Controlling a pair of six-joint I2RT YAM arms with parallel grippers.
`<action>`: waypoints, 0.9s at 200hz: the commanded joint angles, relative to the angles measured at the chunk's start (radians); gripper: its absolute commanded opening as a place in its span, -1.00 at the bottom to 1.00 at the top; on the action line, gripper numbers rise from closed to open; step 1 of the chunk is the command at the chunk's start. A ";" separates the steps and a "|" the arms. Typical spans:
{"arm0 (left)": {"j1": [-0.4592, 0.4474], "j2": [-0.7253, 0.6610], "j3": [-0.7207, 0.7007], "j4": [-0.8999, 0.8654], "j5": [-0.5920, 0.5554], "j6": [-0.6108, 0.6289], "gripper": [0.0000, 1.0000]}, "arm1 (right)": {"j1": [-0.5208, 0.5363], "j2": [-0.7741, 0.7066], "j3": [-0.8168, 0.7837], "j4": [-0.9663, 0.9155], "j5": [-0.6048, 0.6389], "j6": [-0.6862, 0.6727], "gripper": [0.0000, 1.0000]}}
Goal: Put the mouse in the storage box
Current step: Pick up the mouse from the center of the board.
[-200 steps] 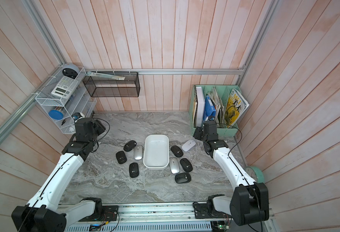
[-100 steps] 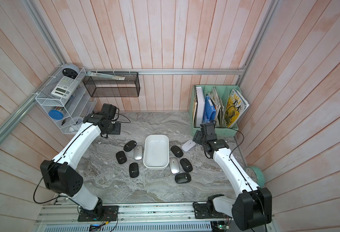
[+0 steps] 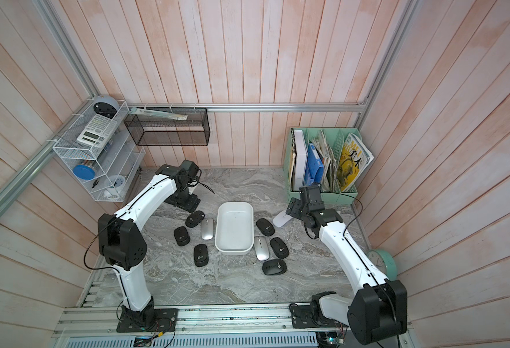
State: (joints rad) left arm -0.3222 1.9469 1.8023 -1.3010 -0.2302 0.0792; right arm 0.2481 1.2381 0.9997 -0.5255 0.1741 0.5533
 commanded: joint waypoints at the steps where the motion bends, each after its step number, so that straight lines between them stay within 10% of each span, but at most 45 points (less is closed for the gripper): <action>1: 0.003 0.034 0.006 -0.016 0.021 0.027 0.83 | 0.005 -0.002 -0.010 -0.026 -0.002 -0.012 0.74; 136: 0.012 0.176 -0.070 0.050 0.127 0.061 0.74 | 0.027 -0.003 -0.006 -0.053 -0.014 0.000 0.73; 180: 0.028 0.219 -0.012 0.040 0.118 0.057 0.73 | 0.156 -0.030 -0.032 0.052 -0.226 -0.016 0.65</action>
State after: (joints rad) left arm -0.3035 2.1410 1.7489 -1.2678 -0.1116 0.1280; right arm 0.3145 1.2354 0.9874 -0.5316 0.0917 0.5503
